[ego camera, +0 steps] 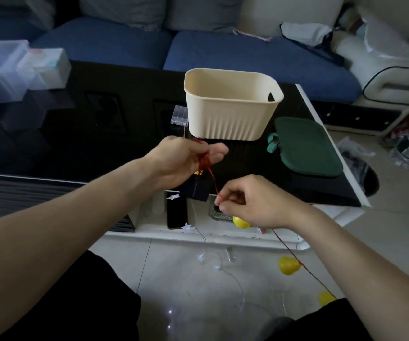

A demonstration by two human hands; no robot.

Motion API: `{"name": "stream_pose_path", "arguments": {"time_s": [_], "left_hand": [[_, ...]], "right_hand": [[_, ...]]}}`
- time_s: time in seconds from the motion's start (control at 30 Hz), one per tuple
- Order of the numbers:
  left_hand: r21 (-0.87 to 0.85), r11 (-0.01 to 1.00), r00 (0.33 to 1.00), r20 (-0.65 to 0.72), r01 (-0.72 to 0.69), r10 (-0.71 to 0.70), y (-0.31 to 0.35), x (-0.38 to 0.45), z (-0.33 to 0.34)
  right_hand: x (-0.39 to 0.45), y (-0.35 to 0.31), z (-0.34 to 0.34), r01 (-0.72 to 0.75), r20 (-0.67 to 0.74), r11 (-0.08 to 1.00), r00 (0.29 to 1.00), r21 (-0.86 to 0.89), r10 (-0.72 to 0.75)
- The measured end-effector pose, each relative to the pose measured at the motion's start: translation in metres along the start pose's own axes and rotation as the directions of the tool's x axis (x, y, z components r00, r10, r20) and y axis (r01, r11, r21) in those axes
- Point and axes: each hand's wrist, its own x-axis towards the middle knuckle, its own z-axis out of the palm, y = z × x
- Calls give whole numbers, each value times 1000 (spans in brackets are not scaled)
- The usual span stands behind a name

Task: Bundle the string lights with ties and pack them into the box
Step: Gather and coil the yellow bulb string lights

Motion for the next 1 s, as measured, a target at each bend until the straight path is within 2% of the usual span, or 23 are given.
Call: {"name": "stream_pose_path", "arguments": {"time_s": [0.13, 0.3, 0.43, 0.53, 0.6, 0.67, 0.8, 0.9, 1.0], "left_hand": [[137, 990, 1000, 24, -17, 13, -13, -4, 6], [323, 946, 994, 87, 41, -72, -16, -10, 10], [558, 826, 975, 136, 72, -177, -21, -11, 8], [727, 686, 937, 213, 38, -278, -21, -19, 15], [792, 611, 915, 243, 6, -323, -21, -20, 16], [777, 628, 889, 263, 35, -375, -21, -18, 14], [762, 643, 849, 289, 76, -443, -17, -17, 11], [754, 655, 869, 293, 46, -398, -17, -18, 9], [718, 692, 903, 242, 79, -354, -16, -18, 9]], "right_hand": [[-2, -11, 3, 52, 4, 999, 999, -3, -52], [-5, -13, 0, 103, -12, 995, 995, -15, -103], [-5, -8, -6, 112, -217, 993, 971, 24, -104], [-4, -5, -8, 116, -281, 987, 956, 109, -81], [-3, -3, -8, 107, -311, 990, 947, 93, -73], [-3, -3, -10, 81, -282, 993, 958, 90, -53], [-7, -3, -18, 59, -128, 983, 991, 174, -37], [-6, 8, -22, 33, -13, 949, 999, 313, -30], [-5, 22, -24, -88, 104, 884, 994, 459, 45]]}}
